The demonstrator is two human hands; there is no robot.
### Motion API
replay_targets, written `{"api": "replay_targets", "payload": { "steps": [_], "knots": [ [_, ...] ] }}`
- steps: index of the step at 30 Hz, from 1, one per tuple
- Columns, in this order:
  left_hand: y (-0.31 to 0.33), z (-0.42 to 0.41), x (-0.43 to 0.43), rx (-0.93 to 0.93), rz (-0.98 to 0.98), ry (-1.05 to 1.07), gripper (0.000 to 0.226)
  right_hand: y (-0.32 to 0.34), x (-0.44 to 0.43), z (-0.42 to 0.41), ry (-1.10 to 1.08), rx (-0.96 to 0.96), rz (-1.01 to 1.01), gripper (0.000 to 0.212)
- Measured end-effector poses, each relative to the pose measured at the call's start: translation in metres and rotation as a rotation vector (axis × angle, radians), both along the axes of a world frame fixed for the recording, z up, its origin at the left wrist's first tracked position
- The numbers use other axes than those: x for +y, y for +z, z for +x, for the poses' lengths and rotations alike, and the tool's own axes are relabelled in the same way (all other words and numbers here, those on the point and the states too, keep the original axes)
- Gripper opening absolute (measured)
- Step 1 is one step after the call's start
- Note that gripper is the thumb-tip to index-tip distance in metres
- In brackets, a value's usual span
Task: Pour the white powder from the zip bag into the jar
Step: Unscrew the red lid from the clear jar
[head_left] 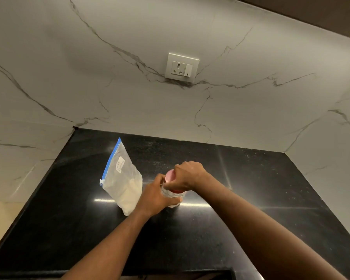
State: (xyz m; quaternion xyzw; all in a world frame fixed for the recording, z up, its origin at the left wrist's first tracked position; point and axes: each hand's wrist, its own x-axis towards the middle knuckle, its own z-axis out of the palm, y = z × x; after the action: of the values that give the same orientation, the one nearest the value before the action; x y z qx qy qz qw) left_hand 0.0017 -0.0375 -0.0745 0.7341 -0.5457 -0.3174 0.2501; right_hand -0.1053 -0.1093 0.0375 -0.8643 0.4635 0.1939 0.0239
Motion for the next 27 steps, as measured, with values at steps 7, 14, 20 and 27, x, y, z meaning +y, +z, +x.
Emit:
{"api": "replay_targets", "payload": {
  "steps": [7,14,20,27],
  "knots": [
    [-0.004,0.004,-0.007,0.034,-0.029,-0.042,0.094,0.007,0.015,0.004,0.431,0.252,-0.123,0.101],
    [-0.004,0.012,0.000,0.076,-0.148,-0.101,0.099,-0.008,0.015,-0.026,0.808,0.273,-0.385,0.099],
    [-0.006,0.019,-0.003,0.168,-0.170,-0.115,0.084,0.013,-0.007,-0.045,0.817,0.020,-0.526,0.085],
    [-0.010,0.009,0.000,0.232,-0.196,-0.014,0.081,-0.040,-0.006,-0.115,-0.362,-0.811,-0.003,0.068]
  ]
}}
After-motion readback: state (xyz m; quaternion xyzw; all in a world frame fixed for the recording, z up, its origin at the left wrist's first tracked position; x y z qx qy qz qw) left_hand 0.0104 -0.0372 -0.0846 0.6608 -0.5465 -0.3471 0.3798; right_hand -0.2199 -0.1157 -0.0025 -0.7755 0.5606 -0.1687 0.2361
